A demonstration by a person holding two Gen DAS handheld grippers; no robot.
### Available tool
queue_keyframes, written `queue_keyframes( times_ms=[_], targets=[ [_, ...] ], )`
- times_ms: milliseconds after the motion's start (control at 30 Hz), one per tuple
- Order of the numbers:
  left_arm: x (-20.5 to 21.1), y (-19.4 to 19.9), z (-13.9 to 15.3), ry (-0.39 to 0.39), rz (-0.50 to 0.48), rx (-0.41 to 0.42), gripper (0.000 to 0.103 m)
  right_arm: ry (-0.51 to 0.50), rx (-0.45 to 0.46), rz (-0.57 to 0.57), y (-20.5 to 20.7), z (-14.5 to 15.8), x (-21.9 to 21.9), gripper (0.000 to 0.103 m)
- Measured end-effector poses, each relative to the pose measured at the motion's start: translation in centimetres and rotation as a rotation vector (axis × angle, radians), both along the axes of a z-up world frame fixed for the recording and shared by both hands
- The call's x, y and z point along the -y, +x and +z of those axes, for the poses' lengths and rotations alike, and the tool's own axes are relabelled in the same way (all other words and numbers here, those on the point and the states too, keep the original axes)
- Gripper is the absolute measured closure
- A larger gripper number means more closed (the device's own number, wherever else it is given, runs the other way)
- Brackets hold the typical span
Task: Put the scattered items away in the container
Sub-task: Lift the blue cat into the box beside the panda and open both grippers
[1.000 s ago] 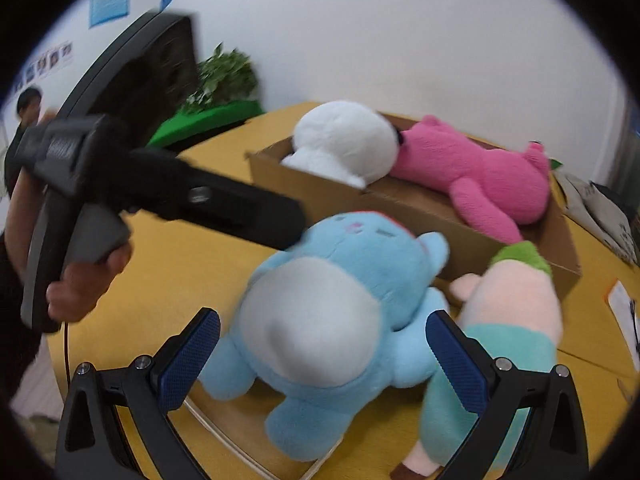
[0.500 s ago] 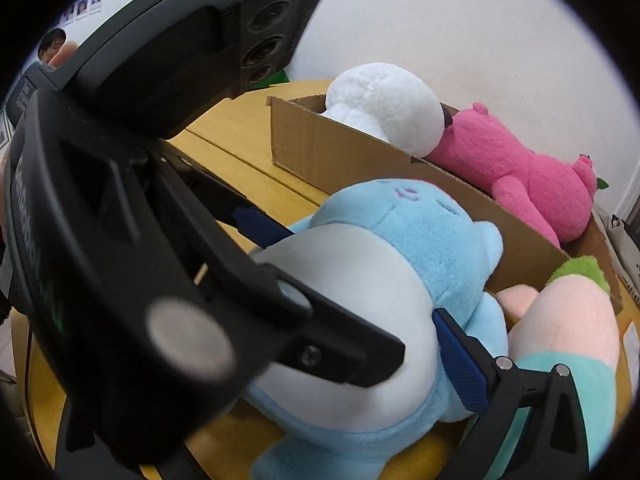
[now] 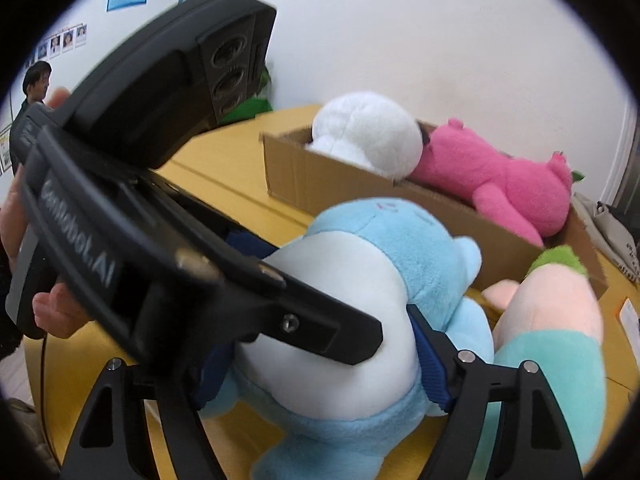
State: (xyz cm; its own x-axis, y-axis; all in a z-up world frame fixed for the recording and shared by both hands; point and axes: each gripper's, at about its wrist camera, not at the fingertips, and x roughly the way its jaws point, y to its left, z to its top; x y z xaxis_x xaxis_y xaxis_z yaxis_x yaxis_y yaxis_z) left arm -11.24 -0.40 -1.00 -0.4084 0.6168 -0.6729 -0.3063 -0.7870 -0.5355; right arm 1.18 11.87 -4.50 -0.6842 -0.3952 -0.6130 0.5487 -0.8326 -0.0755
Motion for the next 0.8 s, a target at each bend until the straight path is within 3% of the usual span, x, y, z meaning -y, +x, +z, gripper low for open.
queue_keyframes(
  times_ms=[267,500,633,800],
  targets=[
    [0.1,-2.2,8.4,-0.049,0.003,-0.199,0.017,-0.006,-0.168,-0.019,-0.3,6.4,0.2,0.025],
    [1.2,-8.5,13.4,-0.106,0.013,-0.318,0.017,-0.006,-0.299,-0.017,-6.1,11.2,-0.3,0.025],
    [2.1,-14.0,13.1,-0.101,0.026,-0.305,0.017,-0.022,-0.305,-0.01,-11.8,11.5,-0.6,0.025],
    [2.4,-19.4,9.7,-0.103,0.056,-0.241,0.017,-0.029,-0.228,-0.015,-17.0,9.3,-1.8,0.024]
  ],
)
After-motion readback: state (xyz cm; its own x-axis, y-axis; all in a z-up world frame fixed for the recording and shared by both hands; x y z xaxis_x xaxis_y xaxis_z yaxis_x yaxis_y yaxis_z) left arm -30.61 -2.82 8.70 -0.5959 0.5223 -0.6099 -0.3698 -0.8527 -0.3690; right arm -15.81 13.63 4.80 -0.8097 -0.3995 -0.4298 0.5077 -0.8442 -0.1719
